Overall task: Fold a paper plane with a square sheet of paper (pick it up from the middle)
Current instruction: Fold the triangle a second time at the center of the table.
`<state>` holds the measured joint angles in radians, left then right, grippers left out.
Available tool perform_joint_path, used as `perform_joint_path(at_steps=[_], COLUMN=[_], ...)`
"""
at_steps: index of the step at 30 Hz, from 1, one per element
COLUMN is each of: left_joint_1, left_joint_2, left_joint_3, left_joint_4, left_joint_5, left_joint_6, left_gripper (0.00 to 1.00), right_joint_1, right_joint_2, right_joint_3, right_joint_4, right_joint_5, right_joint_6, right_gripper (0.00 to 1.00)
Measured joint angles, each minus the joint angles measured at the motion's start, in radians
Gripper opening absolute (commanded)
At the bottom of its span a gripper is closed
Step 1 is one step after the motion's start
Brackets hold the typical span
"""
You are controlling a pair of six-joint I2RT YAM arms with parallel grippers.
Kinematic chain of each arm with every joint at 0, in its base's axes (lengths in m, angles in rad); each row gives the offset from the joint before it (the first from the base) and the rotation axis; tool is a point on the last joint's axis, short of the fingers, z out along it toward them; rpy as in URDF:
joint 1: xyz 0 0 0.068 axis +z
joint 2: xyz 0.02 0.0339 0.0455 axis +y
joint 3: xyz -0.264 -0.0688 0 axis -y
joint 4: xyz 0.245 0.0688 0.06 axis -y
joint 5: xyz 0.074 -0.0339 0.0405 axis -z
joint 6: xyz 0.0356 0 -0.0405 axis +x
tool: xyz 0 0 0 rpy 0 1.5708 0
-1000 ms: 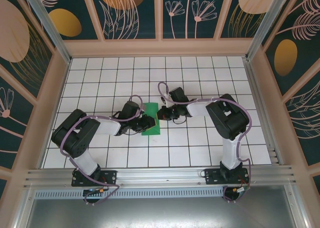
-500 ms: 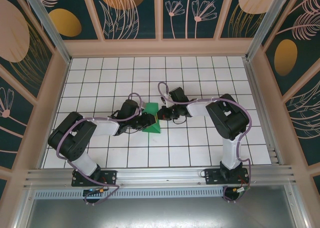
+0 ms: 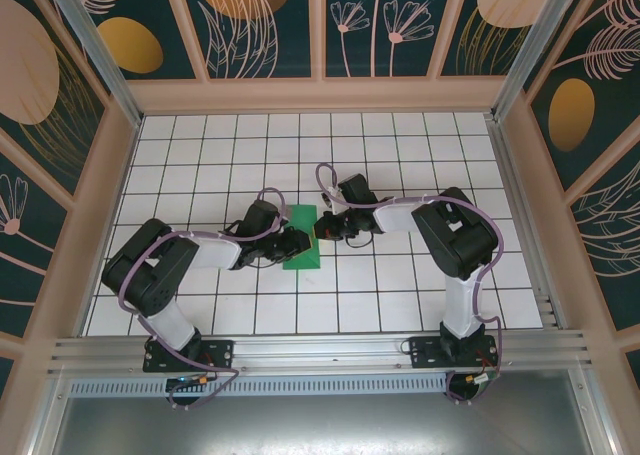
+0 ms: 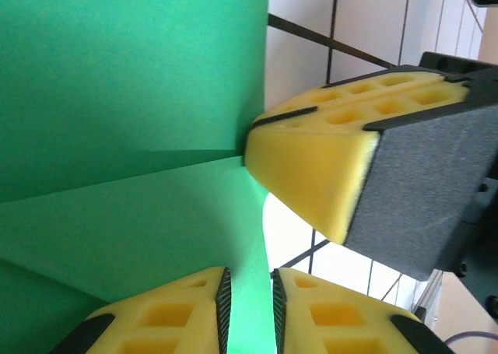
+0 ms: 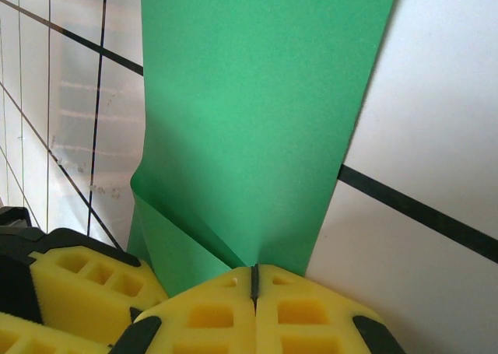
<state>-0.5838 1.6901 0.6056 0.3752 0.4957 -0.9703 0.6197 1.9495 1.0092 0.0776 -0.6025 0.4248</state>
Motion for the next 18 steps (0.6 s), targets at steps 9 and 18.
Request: perform_joint_path(at_steps=[9, 18], left_joint_1=[0.0, 0.0], left_joint_2=[0.005, 0.005], left_joint_3=[0.001, 0.005], left_joint_4=[-0.014, -0.031], left_joint_5=[-0.007, -0.014], left_joint_6=[0.0, 0.0], left_gripper=[0.25, 0.24], right_joint_1=[0.0, 0.0], right_joint_2=[0.0, 0.0], right_joint_3=[0.0, 0.002], right_joint_4=[0.0, -0.007], right_joint_5=[0.0, 0.0], right_joint_6=[0.0, 0.0], right_gripper=[0.0, 0.04])
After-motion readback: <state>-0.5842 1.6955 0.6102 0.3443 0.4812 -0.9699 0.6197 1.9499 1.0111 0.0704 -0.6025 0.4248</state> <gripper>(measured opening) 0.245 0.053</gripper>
